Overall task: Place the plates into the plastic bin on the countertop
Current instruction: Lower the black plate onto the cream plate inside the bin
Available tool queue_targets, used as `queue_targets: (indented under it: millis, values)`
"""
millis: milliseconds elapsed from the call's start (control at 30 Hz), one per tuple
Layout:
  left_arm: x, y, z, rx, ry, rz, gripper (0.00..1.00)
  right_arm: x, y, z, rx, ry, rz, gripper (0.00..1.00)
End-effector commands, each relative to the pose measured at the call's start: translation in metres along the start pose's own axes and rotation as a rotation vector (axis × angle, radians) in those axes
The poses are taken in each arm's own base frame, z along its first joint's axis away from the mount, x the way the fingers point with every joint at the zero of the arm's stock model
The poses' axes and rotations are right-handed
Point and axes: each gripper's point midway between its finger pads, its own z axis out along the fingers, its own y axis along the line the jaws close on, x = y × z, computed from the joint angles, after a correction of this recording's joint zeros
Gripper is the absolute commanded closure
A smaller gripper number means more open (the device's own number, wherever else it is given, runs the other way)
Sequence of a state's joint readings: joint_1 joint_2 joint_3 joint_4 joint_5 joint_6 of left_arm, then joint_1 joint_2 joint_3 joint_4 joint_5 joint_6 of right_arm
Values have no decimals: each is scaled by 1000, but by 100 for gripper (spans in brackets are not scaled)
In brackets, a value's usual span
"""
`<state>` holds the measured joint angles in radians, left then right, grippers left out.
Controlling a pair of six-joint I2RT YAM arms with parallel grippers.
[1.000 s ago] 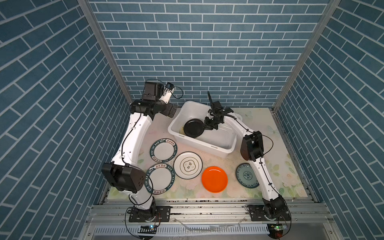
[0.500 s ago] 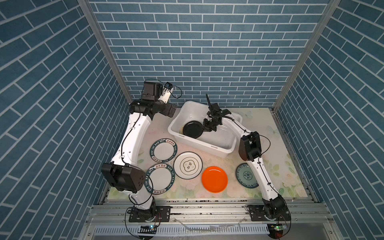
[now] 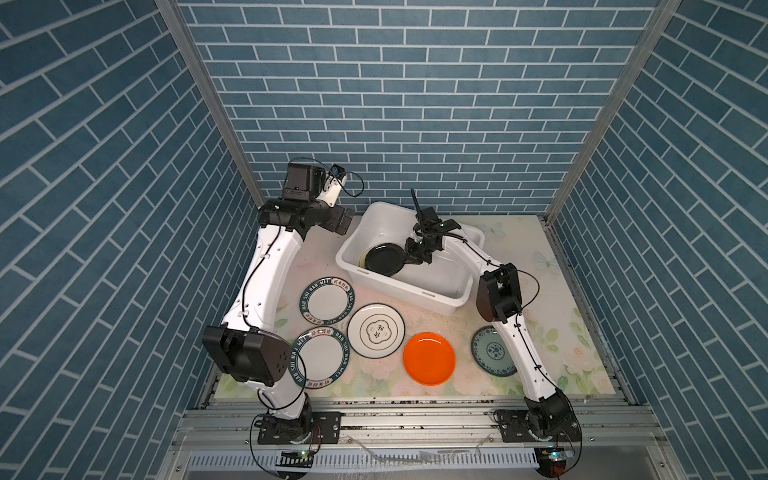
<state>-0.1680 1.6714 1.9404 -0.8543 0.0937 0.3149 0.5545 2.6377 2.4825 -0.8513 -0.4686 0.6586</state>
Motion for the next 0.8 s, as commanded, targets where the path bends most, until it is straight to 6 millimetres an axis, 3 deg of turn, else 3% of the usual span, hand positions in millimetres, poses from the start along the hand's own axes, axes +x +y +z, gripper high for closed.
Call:
queue_targets:
  millis: [0,500,767]
  values:
    - [0,1,0,9,2,-21,0,2,4,4,-11,10,9,86]
    - [2,2,5,19,14,-33,0,0,2,-2,21,-3,1,72]
    - [1,2,7,24,17,-37,0,-5,1,-16,59,-38,-32,73]
